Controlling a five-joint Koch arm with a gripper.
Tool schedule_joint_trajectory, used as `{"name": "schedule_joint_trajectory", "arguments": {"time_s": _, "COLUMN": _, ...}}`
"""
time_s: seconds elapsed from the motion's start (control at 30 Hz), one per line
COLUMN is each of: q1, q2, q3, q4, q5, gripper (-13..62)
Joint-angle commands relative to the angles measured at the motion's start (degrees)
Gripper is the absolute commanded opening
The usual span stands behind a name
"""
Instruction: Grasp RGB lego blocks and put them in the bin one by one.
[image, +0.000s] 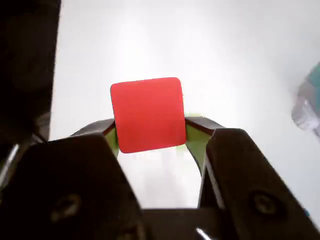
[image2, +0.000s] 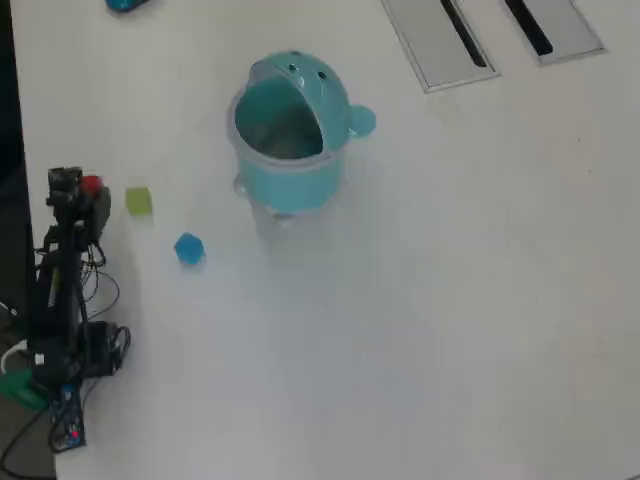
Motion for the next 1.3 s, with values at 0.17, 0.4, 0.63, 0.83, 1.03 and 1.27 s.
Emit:
{"name": "schedule_joint_trajectory", "arguments": {"time_s": 0.17, "q1": 5.1, "q2": 1.93, "q3": -9.14, "q4": -16.52, "q5": 19.95, "gripper": 5.6}}
{"name": "schedule_joint_trajectory", "arguments": {"time_s": 0.4, "q1": 12.83, "q2": -2.29, "q3": -17.14, "q4": -24.17, "q5": 23.38, "gripper": 5.6}}
{"name": "schedule_joint_trajectory", "arguments": {"time_s": 0.63, "q1": 19.07, "q2": -9.23, "q3": -28.3, "q4": -24.35, "q5": 22.32, "gripper": 5.6}}
{"name": "schedule_joint_trajectory", "arguments": {"time_s": 0.83, "q1": 23.82, "q2": -19.78, "q3": -42.36, "q4": -25.58, "q5": 16.52, "gripper": 5.6}}
{"name": "schedule_joint_trajectory", "arguments": {"time_s": 1.03, "q1": 27.51, "q2": -33.22, "q3": -56.07, "q4": -25.58, "q5": 10.37, "gripper": 5.8}}
{"name": "schedule_joint_trajectory", "arguments": {"time_s": 1.27, "q1": 31.38, "q2": -46.67, "q3": -64.16, "q4": -28.83, "q5": 3.6, "gripper": 5.9}}
